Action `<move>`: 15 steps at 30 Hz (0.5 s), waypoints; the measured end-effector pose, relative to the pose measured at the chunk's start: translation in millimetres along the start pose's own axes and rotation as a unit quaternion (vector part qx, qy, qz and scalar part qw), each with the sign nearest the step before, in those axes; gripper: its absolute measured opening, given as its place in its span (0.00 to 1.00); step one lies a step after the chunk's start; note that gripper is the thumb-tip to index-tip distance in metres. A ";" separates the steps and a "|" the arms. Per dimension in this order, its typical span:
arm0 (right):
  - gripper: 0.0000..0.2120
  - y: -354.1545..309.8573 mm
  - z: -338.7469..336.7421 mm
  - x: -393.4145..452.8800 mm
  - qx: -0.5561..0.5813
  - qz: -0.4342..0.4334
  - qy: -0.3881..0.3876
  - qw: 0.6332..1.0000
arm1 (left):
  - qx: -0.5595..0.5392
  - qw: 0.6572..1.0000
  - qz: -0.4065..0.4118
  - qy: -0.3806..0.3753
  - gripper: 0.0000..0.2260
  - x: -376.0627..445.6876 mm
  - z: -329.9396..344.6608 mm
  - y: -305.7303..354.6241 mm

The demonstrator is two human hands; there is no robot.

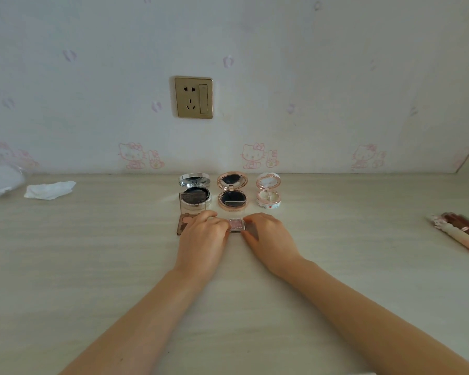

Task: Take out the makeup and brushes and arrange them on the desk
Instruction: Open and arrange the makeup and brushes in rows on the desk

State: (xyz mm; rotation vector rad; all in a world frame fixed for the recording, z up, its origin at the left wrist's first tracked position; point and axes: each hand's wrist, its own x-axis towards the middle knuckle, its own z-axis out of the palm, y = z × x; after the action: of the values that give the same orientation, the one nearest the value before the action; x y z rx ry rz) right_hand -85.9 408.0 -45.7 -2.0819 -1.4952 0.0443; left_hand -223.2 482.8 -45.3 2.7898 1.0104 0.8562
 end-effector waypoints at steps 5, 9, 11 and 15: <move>0.14 -2.9 -5.3 -4.9 0.007 -0.005 -0.004 1.000 | -0.012 1.000 -0.003 0.014 0.08 -2.0 -2.1 -0.6; 0.18 2.2 -13.0 -18.8 -0.020 -0.014 -0.022 0.999 | -0.027 0.999 0.017 0.021 0.07 -2.8 -5.6 6.5; 0.21 9.5 -20.7 -28.0 -0.041 -0.003 -0.026 0.999 | -0.041 0.998 0.041 0.031 0.05 -1.8 -6.2 15.4; 0.23 31.8 -43.7 -50.6 -0.094 0.021 -0.023 0.995 | -0.072 0.993 0.090 0.040 0.04 0.2 -3.6 44.8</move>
State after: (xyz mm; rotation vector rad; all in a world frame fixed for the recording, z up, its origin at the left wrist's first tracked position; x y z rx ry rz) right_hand -62.5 338.2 -38.6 -2.2753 -1.5346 -0.0330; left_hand -199.1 447.3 -31.8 2.7740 0.6830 1.0246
